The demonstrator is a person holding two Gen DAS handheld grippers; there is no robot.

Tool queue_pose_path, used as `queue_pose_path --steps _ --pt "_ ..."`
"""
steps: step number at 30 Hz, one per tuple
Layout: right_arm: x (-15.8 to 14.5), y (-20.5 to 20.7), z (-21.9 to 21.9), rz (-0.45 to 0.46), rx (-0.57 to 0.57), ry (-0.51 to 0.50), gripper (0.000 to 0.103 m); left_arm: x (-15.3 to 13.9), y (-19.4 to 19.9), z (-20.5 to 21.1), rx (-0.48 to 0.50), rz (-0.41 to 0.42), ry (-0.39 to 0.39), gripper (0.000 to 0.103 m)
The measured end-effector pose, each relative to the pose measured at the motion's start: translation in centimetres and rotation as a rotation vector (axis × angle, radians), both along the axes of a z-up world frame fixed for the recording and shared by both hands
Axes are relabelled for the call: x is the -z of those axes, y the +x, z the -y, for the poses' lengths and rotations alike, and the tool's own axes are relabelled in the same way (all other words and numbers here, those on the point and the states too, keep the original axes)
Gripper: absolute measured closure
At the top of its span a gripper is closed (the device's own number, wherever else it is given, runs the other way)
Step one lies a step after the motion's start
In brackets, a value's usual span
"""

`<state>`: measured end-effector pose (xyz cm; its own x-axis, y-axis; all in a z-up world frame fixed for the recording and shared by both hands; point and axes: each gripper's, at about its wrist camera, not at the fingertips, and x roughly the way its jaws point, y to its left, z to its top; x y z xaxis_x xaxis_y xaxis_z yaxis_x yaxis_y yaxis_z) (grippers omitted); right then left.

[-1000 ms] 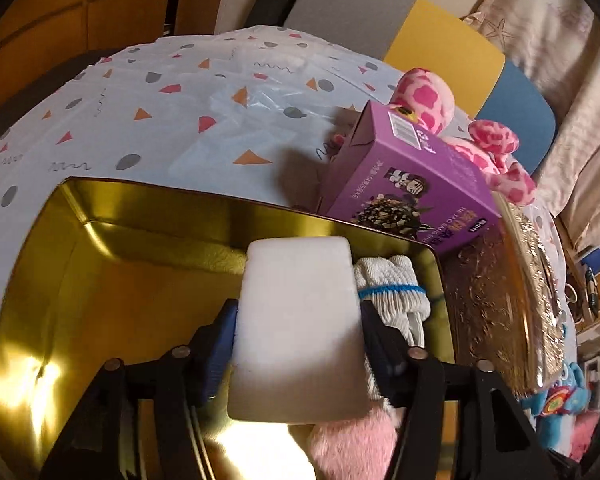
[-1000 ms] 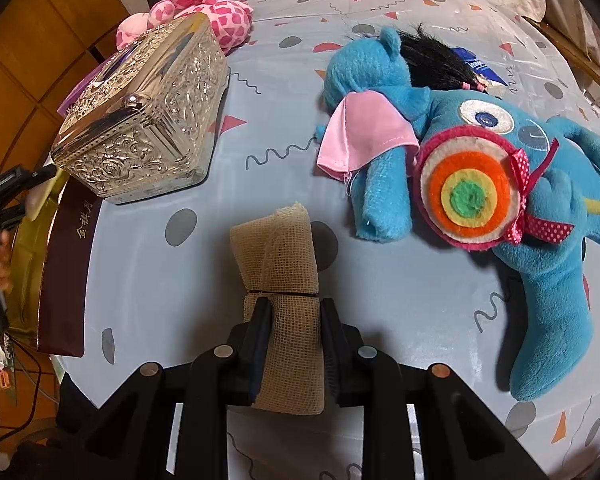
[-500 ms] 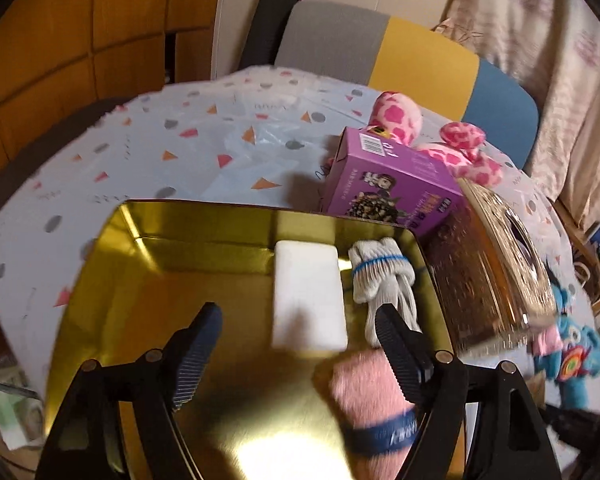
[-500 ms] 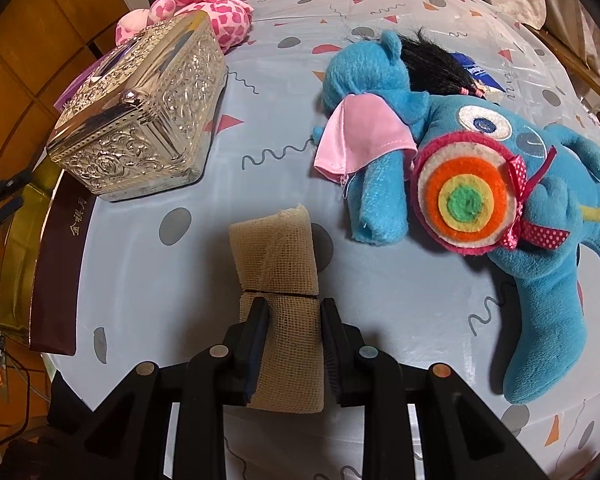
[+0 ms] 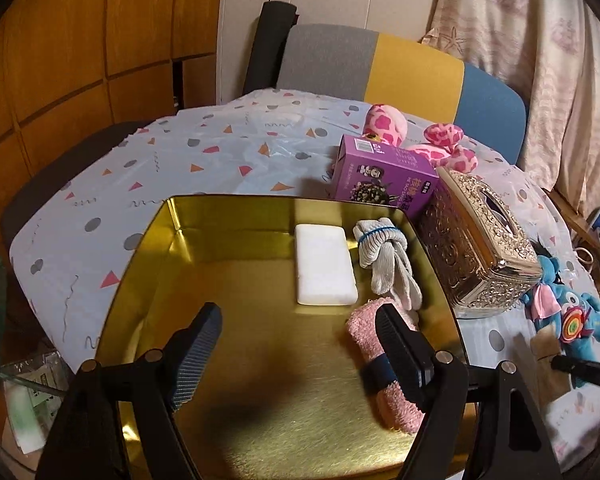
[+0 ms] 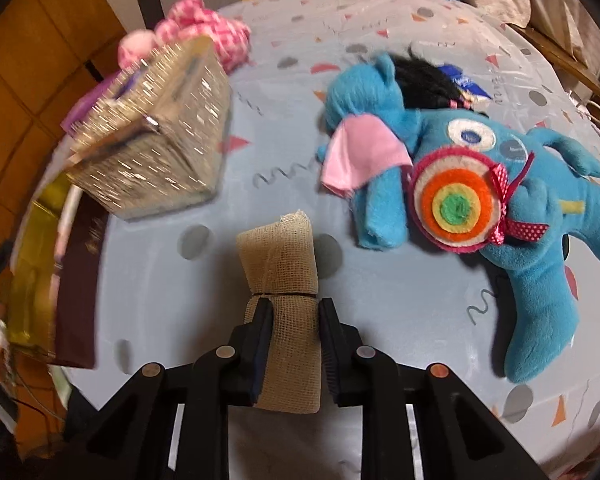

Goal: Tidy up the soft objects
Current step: 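Carry the beige cloth roll into the gold tray and open the right tool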

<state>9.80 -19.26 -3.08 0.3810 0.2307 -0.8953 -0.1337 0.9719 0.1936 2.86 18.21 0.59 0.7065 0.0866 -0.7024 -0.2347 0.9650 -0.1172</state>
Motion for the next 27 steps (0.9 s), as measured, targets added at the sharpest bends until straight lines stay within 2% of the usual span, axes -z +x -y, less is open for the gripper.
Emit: queue_pose_path --steps 5,9,13,19,27 --pt "-3.1 -1.3 -2.0 0.066 -0.027 0.072 0.081 -0.3 -0.6 -0.4 -0.004 0.017 -0.008 0.022" --pt "-6.7 -2.1 -5.8 0.142 -0.117 0.130 0.081 -0.3 -1.1 -0.8 -0.017 0.026 -0.015 0.020" --pt "-8.7 -2.1 -10.4 0.166 -0.231 0.185 0.080 -0.1 -1.5 -1.6 -0.027 0.025 -0.034 0.020" --pt "-8.4 0.8 -17.7 0.095 -0.334 0.300 0.080 -0.6 -2.6 -4.1 -0.092 0.057 -0.034 0.020" --pt "-4.6 5.5 -26.5 -0.003 -0.332 0.298 0.080 0.2 -3.5 -7.0 -0.160 0.047 -0.060 0.020"
